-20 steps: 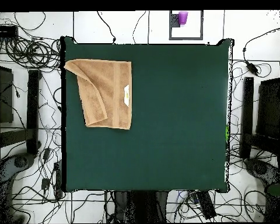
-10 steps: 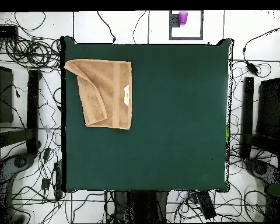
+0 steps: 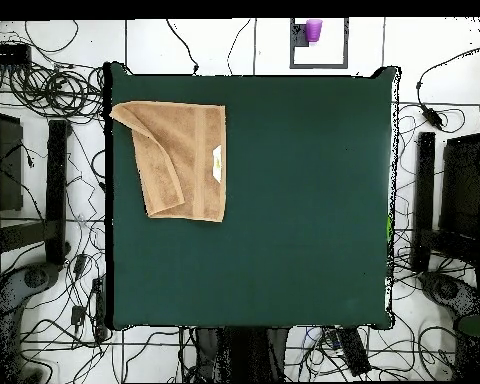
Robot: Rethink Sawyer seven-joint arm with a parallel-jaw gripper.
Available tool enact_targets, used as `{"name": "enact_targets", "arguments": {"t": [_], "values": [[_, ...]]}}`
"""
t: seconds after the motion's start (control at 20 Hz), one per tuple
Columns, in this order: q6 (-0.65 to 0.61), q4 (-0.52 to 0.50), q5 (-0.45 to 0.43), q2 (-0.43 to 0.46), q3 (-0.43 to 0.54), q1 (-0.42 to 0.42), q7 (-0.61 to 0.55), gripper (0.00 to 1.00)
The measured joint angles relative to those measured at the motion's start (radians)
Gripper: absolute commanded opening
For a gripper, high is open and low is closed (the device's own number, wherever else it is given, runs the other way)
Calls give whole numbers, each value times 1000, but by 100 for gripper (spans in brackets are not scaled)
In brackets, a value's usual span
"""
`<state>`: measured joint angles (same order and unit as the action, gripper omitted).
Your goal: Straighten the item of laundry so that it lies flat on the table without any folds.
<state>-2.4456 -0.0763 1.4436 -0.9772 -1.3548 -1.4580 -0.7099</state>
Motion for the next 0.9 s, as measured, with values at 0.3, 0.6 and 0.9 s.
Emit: {"name": "enact_targets", "arguments": {"t": [0.3,0.6,0.9], "values": [[0,0,0,-2,-11,45,0,100],[0,0,42,-9,-32,108,0,100],[0,0,100,-13,-69,148,0,100]]}}
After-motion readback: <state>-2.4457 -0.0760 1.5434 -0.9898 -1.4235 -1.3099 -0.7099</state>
